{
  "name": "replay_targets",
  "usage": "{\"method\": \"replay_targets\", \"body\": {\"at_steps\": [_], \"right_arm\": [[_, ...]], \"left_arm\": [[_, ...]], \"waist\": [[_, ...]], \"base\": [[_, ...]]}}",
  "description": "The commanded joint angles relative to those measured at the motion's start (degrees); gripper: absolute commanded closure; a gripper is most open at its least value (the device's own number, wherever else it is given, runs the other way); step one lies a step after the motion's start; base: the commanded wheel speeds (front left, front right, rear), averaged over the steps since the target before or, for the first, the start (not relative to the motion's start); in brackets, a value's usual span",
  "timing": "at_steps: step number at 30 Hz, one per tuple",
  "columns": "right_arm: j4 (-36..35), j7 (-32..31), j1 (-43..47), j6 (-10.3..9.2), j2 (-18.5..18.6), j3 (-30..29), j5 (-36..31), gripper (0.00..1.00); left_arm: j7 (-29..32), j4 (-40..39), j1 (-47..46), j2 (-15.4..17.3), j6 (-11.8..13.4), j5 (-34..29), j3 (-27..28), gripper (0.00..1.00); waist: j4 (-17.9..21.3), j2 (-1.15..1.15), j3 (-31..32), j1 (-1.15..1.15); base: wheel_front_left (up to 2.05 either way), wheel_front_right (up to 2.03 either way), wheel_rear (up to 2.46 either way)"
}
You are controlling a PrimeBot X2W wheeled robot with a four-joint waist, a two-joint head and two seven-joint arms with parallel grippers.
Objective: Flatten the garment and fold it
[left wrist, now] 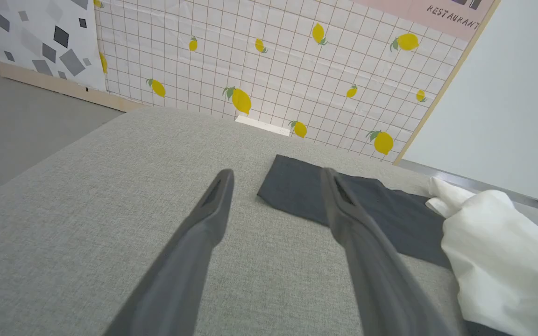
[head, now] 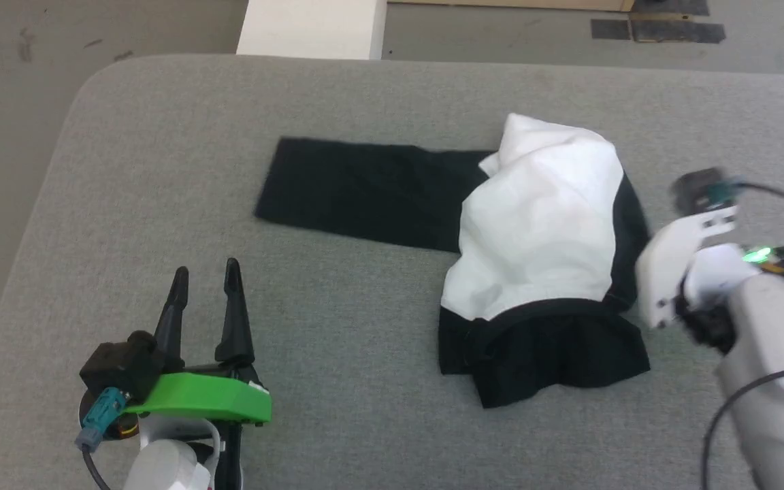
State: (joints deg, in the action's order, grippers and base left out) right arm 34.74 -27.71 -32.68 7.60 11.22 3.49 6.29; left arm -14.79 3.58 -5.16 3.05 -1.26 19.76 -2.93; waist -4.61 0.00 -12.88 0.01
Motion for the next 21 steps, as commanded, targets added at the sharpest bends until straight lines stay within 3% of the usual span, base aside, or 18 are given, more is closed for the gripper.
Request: {"method": "replay_targets", "body": {"at_steps": [1,7,10,14,19,20,21], "right_arm": [[-1.5,1.6,-1.3,-0.11,1.9,-2.1,0.9,1.00],[-10.1,3.9,-0.4,-0.11,7.3,-14.6,1.1,1.00],[-14.4,1.6,5.0,-0.11,7.9,-23.0,0.1,1.00],[-18.0,-3.1,15.8,-0.11,3.4,-27.3,2.0,1.00],[-21.1,-4.7,24.9,-0.11,-4.2,-24.2,7.0,1.00],[-22.1,-4.1,25.6,-0.11,-5.3,-23.9,7.9,0.60],[-22.9,-3.1,25.8,-0.11,-5.9,-24.0,8.2,0.00]], "left_arm": [[-0.2,0.0,0.1,-0.2,0.1,0.0,0.2,0.00],[-0.2,0.0,0.2,-0.2,-0.2,-0.2,0.1,0.00],[-0.2,0.2,0.2,-0.2,-0.4,0.0,-0.3,0.00],[-0.2,0.5,0.6,-0.2,-0.3,0.3,-0.8,0.00],[-0.2,1.1,0.5,-0.2,-0.5,0.4,-1.4,0.00],[-0.2,1.3,0.3,-0.2,-0.5,0.3,-1.6,0.00],[-0.2,1.4,0.1,-0.2,-0.6,0.3,-1.7,0.00]], "waist": [[1.7,0.00,1.7,-0.01],[3.4,0.00,3.0,-0.01],[4.0,0.00,3.1,-0.01],[4.7,0.00,3.2,-0.01],[5.6,0.00,3.0,-0.01],[5.7,0.00,3.0,-0.01],[5.8,0.00,3.0,-0.01]], "base": [[0.00,0.00,0.00],[0.00,0.00,0.00],[0.00,0.00,0.00],[0.00,0.00,0.00],[0.00,0.00,0.00],[0.00,0.00,0.00],[0.00,0.00,0.00]]}}
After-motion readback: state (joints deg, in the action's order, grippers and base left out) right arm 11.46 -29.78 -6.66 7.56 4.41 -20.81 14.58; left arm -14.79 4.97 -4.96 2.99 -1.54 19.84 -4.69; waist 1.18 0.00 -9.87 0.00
